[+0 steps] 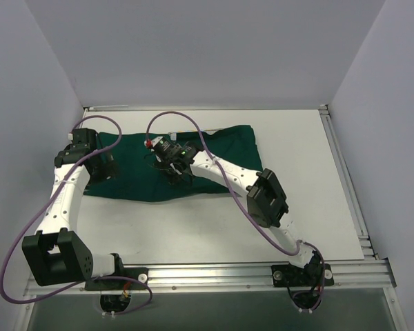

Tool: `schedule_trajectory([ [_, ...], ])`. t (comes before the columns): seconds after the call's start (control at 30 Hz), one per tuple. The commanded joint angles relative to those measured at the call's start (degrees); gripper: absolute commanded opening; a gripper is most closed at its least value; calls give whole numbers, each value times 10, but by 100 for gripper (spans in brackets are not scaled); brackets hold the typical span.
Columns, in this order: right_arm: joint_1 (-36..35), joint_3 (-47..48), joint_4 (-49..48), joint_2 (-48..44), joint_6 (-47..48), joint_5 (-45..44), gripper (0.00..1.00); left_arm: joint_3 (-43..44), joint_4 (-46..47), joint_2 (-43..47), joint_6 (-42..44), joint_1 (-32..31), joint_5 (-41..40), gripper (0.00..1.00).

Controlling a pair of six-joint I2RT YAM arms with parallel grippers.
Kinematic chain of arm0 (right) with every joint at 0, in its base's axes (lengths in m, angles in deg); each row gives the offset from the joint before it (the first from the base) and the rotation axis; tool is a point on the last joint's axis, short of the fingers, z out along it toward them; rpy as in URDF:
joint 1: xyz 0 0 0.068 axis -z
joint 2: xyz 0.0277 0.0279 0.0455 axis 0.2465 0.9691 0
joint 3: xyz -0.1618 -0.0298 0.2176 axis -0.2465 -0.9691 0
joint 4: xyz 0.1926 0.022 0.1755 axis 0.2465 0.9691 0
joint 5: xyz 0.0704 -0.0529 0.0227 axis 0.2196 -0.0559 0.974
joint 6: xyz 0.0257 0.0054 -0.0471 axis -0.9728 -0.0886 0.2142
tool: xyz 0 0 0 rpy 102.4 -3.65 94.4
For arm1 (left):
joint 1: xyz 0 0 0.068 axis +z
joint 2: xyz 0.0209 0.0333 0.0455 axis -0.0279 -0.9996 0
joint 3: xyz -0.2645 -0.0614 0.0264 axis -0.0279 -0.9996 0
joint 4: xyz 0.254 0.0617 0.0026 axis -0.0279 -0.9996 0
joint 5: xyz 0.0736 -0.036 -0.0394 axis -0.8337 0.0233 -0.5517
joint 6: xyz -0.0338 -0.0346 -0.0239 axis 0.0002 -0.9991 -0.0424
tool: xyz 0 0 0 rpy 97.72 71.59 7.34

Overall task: Open and lay out the surgical kit
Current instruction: Open the surgical kit at the center of the board.

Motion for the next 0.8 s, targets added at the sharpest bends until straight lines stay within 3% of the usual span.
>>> schedule_trajectory([
  [0.0, 4, -5, 14, -37, 6, -6, 5, 21, 20, 6, 6, 2, 9, 100],
  [0.17, 7, -2, 12, -31, -2, 2, 0, 25, 19, 6, 6, 2, 11, 100],
  [0.3, 39, -16, 12, -67, -35, -50, 0, 24, 19, 5, 5, 2, 11, 100],
  [0.4, 122, -96, -16, -152, -77, -118, 0, 23, 24, 3, 3, 2, 22, 100],
  [0.43, 179, -147, -22, -204, -91, -160, 0, 22, 26, 0, 1, 2, 29, 95],
  [0.67, 484, -390, -70, -402, -123, -273, 0, 12, 39, -3, -9, 0, 82, 94],
  [0.77, 543, -441, -68, -427, -121, -289, 1, -16, 60, 14, -7, -2, 89, 94],
])
